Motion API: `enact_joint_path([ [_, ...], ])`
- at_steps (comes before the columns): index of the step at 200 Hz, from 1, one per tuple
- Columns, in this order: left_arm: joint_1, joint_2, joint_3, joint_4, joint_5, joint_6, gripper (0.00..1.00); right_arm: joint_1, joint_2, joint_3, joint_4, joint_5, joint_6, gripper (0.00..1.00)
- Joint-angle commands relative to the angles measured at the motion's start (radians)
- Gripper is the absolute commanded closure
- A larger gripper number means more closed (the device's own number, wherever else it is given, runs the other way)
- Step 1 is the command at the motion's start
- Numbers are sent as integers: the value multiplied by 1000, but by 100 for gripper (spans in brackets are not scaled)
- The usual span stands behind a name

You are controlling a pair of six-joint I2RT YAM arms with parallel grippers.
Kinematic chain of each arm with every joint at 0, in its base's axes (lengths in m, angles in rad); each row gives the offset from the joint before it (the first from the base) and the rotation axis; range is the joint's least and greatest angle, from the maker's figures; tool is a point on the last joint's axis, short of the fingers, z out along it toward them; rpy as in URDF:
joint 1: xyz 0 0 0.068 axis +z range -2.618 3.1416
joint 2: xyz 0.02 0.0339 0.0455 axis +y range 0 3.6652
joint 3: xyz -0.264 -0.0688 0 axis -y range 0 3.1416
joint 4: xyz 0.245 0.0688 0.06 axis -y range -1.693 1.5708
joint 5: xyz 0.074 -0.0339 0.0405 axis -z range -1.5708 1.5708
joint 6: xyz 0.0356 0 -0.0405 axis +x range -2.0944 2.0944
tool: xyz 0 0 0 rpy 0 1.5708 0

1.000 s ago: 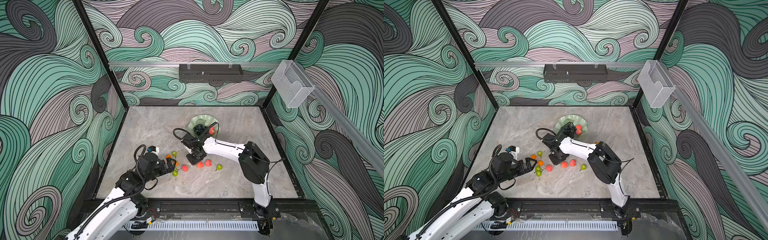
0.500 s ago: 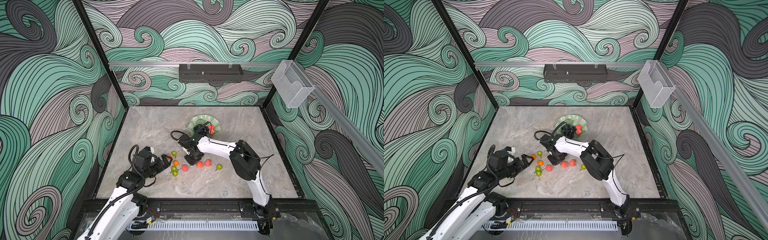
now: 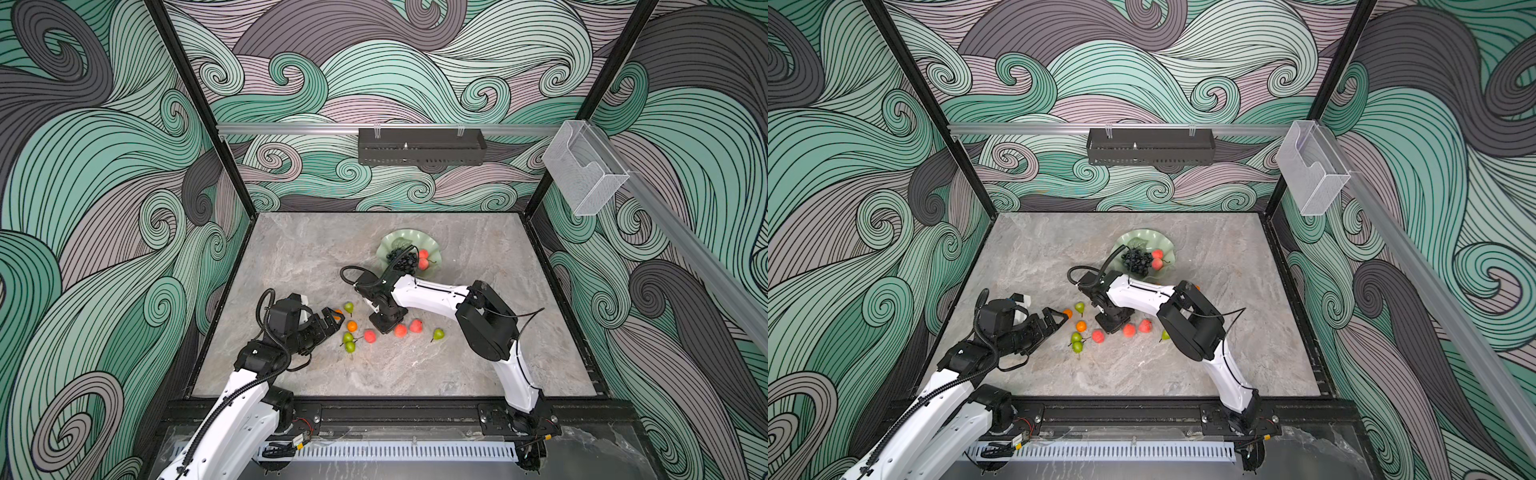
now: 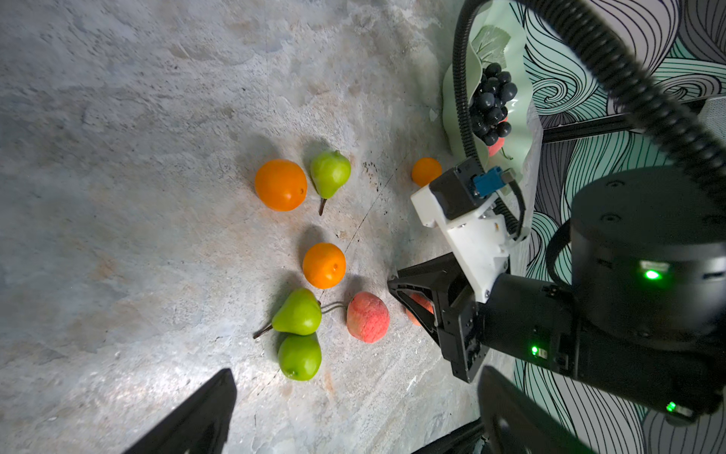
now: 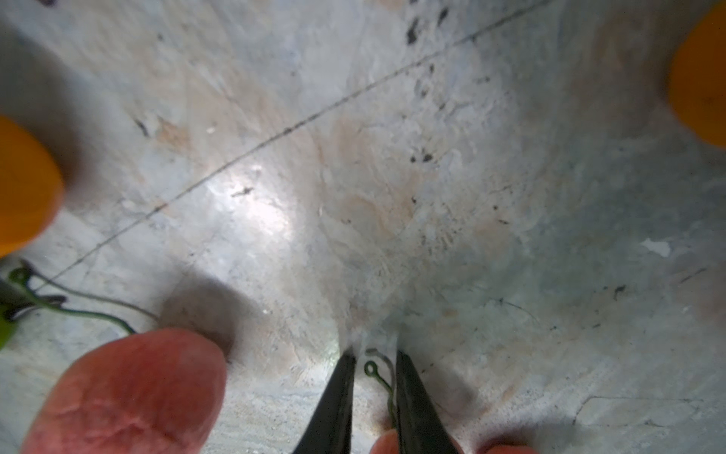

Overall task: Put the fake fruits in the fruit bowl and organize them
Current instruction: 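Move right gripper back down to the next red peach near the pears, then grasp the red peach with right gripper and lift it toward the bowl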

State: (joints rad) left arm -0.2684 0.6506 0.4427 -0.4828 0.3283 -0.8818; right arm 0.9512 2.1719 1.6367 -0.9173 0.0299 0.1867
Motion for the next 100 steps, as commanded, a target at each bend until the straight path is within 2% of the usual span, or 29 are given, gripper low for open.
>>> enact_joint_path([
  [1, 16, 0, 16, 15, 16, 21, 1, 9, 41, 11, -42, 34, -9, 79],
  [100, 20, 4, 41, 5, -20, 76, 2, 12, 44, 1, -47, 44, -6, 95],
])
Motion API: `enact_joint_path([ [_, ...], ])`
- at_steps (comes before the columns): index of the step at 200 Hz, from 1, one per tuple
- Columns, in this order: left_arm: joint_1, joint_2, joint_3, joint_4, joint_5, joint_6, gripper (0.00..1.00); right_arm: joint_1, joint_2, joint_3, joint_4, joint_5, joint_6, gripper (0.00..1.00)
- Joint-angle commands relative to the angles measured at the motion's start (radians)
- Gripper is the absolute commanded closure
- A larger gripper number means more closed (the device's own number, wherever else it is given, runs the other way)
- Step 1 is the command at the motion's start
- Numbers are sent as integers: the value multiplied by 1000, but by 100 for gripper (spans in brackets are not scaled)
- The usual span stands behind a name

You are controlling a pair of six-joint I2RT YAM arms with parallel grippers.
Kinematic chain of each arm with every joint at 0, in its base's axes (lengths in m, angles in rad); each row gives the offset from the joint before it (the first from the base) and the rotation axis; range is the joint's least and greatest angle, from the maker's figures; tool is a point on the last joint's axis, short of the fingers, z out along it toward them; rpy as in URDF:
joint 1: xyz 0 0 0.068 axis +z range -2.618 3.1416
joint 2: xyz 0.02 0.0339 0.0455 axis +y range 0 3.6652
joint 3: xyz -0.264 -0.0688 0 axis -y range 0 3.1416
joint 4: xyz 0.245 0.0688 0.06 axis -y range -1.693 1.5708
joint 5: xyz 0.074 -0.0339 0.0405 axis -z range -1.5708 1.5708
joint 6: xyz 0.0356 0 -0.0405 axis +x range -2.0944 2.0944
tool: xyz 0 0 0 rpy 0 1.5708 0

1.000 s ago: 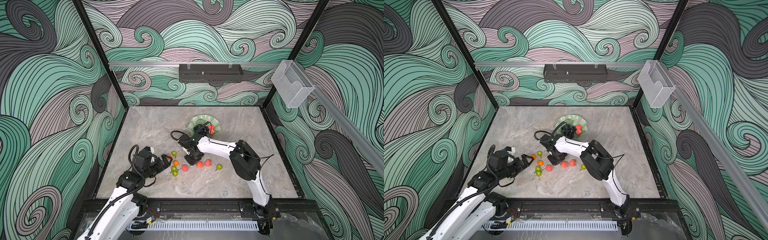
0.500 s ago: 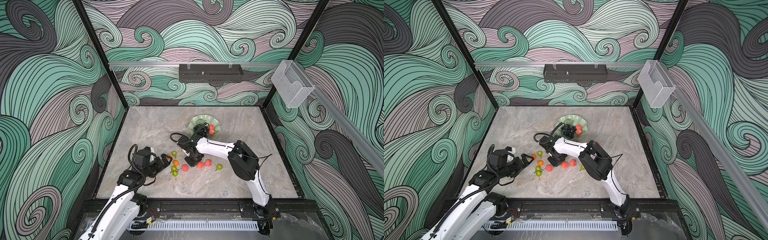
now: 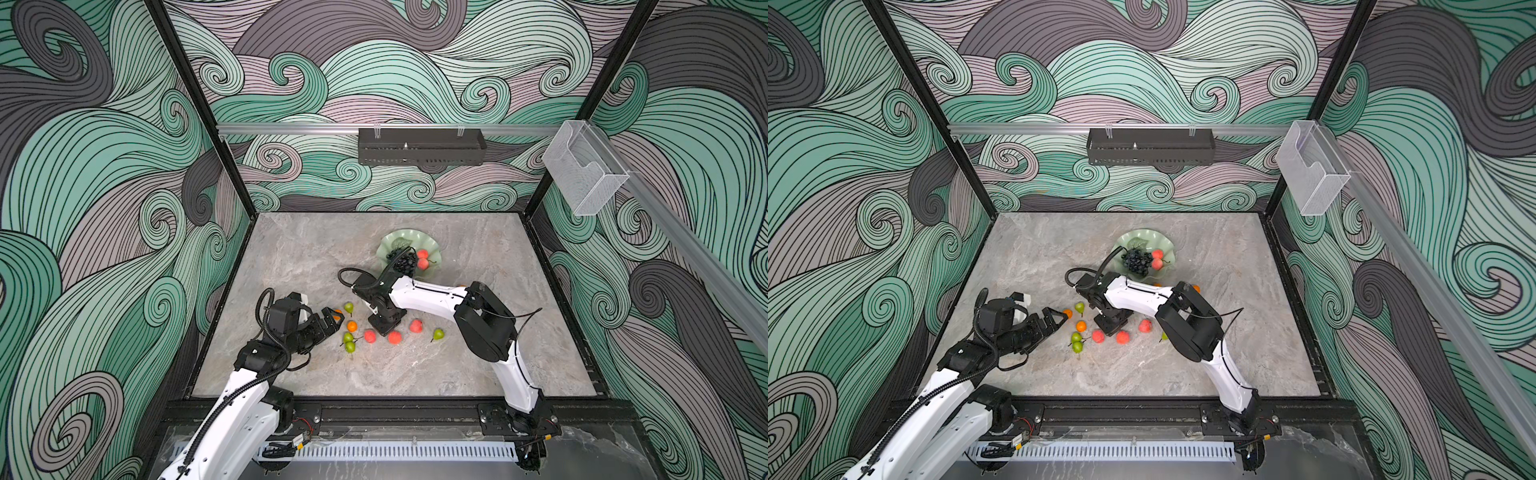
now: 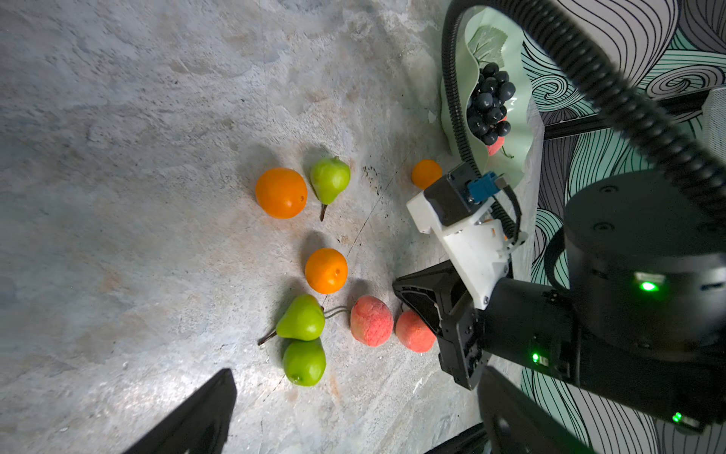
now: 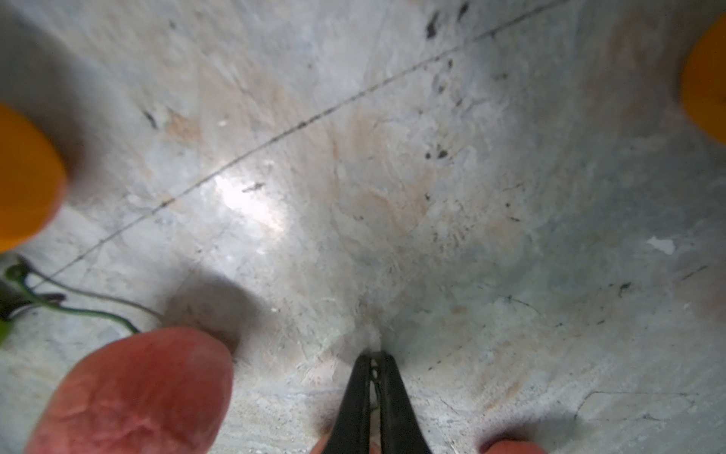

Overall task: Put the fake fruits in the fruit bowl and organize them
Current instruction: 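Grasp the red peach with right gripper and lift it toward the bowl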

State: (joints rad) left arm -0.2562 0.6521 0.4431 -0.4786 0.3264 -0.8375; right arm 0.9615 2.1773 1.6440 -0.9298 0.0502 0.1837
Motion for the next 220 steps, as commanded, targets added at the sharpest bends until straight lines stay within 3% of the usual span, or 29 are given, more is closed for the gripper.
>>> enact_joint_path([
  [1, 8, 3, 41, 2, -18, 32, 1, 2, 38, -6, -35, 23, -3, 95],
  [70, 8, 28, 37, 67, 12, 41, 1, 2, -22, 6, -31, 26, 14, 100],
  [138, -15, 134, 117, 85, 85, 58, 1, -18, -228, -116, 58, 44, 100, 100],
  [220, -206, 276, 179, 222, -42, 35, 1, -135, -519, -346, 258, 57, 215, 100],
])
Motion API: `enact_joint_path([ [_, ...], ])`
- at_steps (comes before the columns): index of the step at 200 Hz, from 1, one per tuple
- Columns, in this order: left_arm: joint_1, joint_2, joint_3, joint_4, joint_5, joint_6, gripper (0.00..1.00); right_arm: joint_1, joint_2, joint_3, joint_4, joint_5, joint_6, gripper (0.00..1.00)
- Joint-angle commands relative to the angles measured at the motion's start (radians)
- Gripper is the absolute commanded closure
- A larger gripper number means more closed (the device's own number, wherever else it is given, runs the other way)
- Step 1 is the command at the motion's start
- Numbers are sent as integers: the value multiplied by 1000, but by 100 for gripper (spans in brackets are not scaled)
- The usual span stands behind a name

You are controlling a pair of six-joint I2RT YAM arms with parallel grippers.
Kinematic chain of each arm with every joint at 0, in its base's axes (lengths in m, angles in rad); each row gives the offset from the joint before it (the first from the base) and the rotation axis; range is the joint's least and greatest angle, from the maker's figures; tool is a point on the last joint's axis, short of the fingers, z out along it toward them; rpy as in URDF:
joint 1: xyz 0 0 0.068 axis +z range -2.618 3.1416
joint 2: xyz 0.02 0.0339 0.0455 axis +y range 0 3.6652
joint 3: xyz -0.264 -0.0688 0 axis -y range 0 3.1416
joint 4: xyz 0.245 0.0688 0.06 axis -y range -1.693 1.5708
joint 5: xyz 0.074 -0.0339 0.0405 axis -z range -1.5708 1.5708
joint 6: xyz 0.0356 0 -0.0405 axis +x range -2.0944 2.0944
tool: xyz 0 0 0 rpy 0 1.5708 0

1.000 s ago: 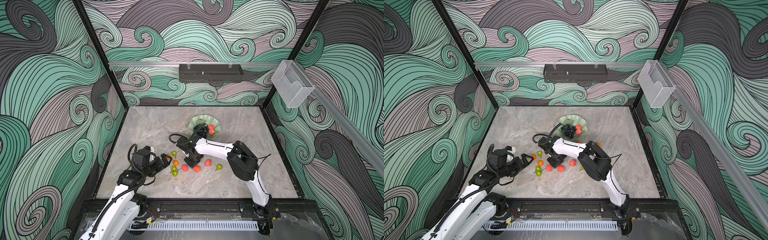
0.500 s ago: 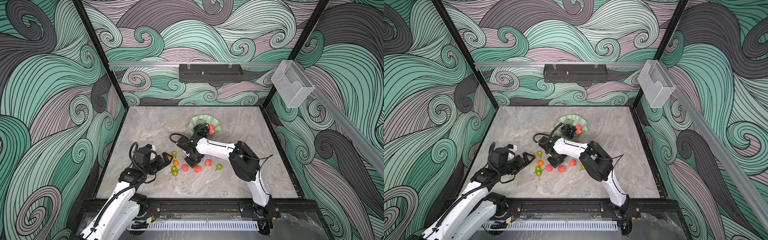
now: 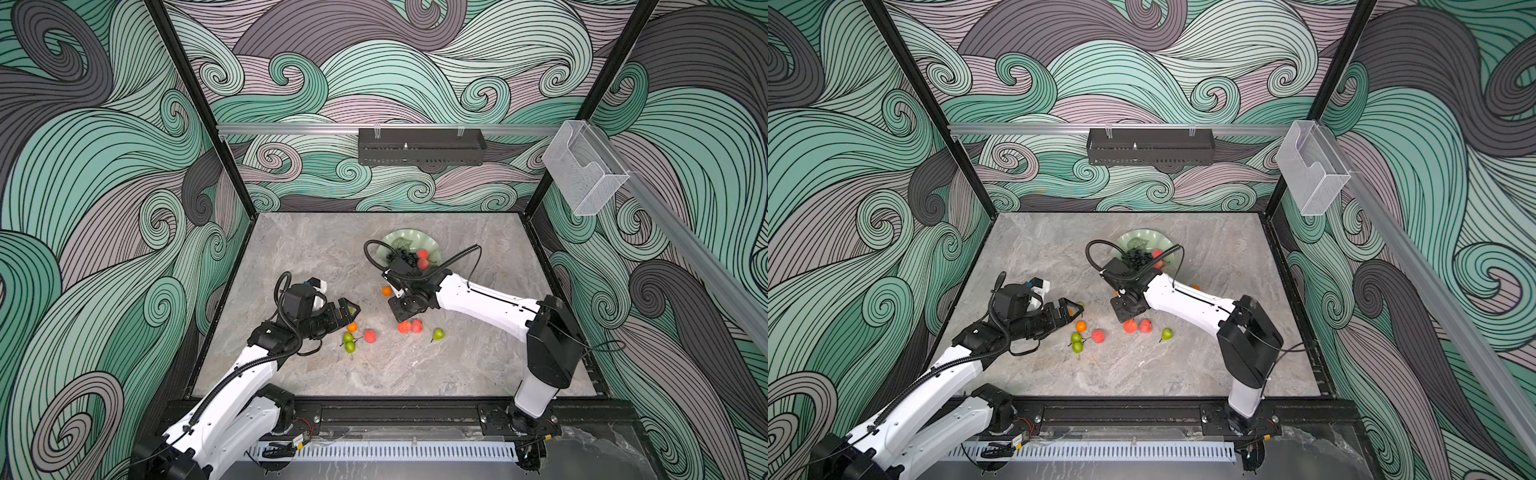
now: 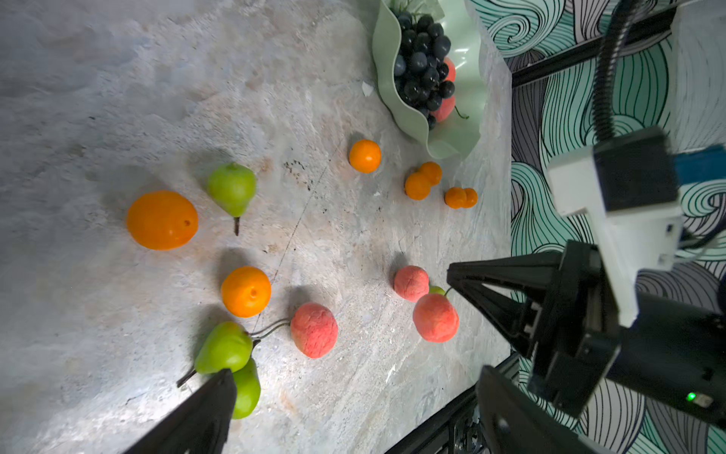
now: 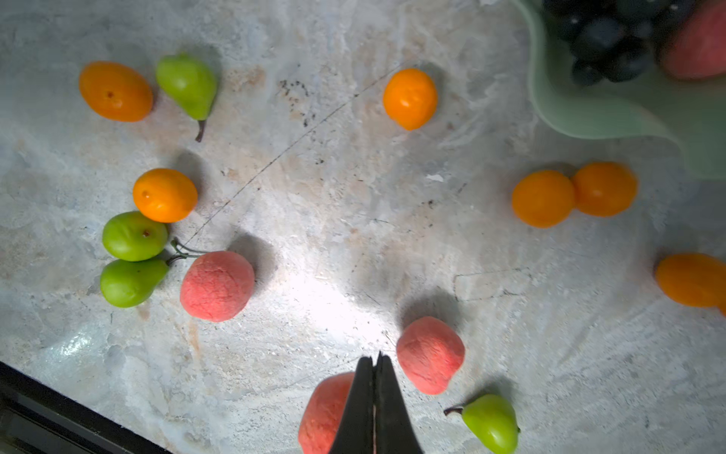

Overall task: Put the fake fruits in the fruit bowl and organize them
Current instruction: 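Grasp the red peach with right gripper and lift it toward the bowl, then lower the peach into the green bowl and open the right gripper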

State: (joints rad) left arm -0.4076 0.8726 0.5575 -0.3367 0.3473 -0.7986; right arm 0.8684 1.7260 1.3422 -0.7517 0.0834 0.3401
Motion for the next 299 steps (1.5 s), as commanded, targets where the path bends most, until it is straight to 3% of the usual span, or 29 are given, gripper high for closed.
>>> enact_joint_path([
  [1, -58, 59, 67, 82, -64, -4, 1, -45, -70, -47, 81, 24, 59, 100],
  [71, -159, 350, 276, 203, -121, 27, 1, -215, -125, -6, 94, 157, 129, 100],
  [129, -171, 537, 453, 239, -136, 56, 2, -331, -22, 120, 110, 257, 197, 100],
  [213, -142, 725, 612, 240, -158, 90, 1, -403, 259, 348, 140, 124, 193, 100],
  [299, -91, 766, 609, 265, -116, 70, 1, -408, 402, 428, 129, 35, 203, 100],
])
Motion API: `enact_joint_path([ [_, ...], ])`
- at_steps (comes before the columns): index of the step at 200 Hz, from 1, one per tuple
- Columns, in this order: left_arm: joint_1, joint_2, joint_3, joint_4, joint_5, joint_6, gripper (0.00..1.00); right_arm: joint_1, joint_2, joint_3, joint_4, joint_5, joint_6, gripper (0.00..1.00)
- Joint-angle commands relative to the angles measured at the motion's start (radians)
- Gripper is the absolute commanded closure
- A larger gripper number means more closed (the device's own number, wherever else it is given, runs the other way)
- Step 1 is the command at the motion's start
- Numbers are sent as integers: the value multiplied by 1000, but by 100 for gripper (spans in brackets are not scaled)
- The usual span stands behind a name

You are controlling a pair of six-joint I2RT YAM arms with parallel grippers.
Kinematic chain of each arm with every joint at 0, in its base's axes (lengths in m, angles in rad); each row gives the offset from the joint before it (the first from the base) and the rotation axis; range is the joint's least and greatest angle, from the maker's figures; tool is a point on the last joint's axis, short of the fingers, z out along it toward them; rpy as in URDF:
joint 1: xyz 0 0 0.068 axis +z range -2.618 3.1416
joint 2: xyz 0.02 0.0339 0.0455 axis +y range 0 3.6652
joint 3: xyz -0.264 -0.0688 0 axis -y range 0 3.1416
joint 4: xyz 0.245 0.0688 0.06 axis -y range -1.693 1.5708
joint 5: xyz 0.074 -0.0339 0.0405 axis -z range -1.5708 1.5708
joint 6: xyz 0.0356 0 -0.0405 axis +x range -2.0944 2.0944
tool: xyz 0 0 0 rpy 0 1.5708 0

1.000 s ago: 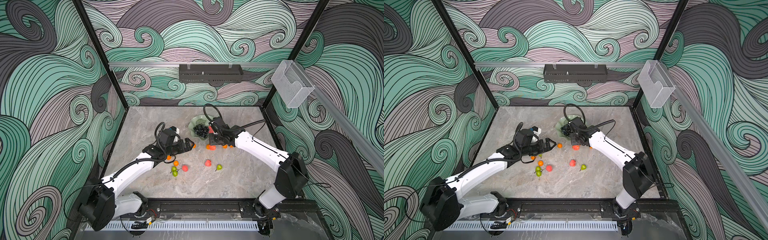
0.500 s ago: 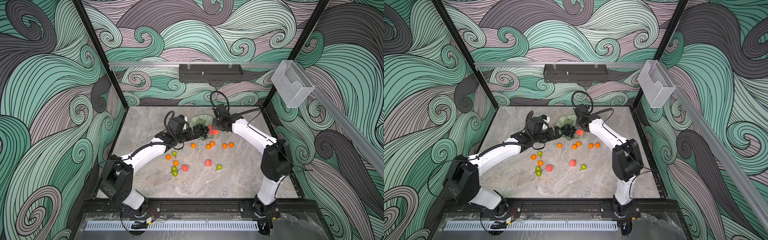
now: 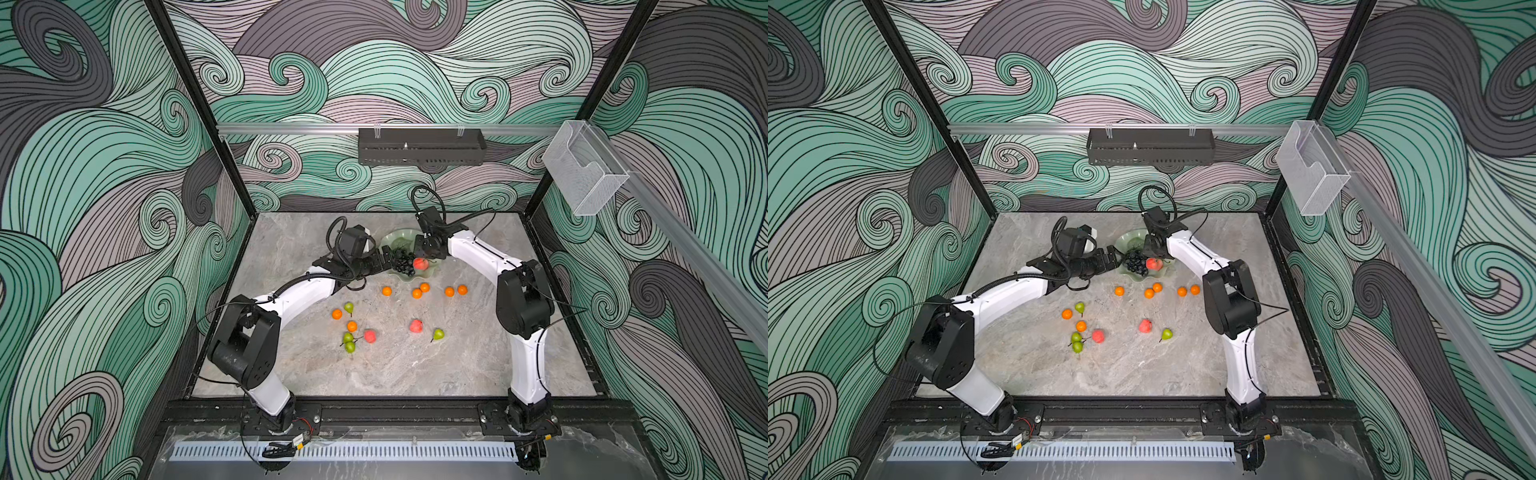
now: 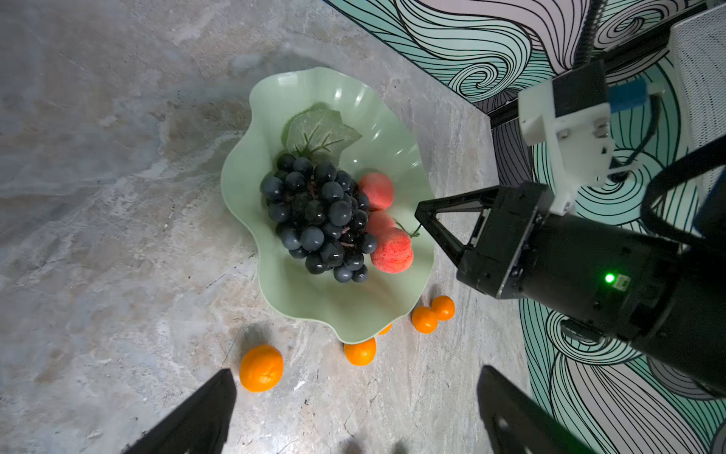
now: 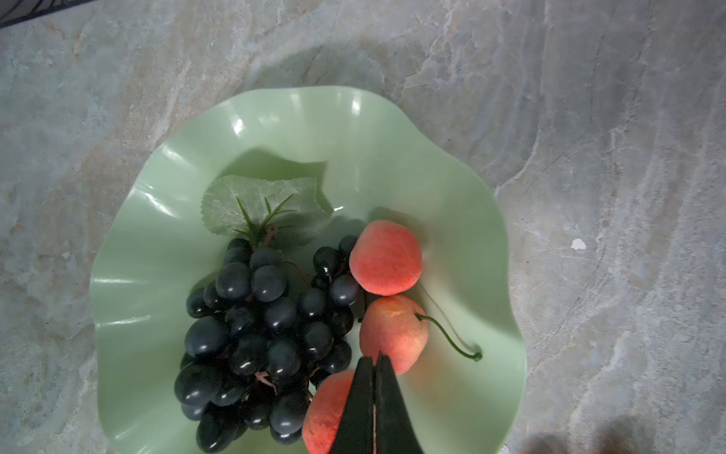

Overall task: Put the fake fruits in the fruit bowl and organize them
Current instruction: 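Lower the peach into the green bowl and open the right gripper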

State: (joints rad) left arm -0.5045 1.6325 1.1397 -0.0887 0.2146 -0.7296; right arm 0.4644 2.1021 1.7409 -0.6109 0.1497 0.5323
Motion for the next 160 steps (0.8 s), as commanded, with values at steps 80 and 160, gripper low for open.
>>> enact_joint_path([
  [80, 10, -6, 25, 6, 23, 7, 1, -8, 20, 35, -13, -16, -2, 79],
  [160, 7, -109, -1, -90, -13, 14, 2, -4, -124, -50, -13, 0, -31, 73],
])
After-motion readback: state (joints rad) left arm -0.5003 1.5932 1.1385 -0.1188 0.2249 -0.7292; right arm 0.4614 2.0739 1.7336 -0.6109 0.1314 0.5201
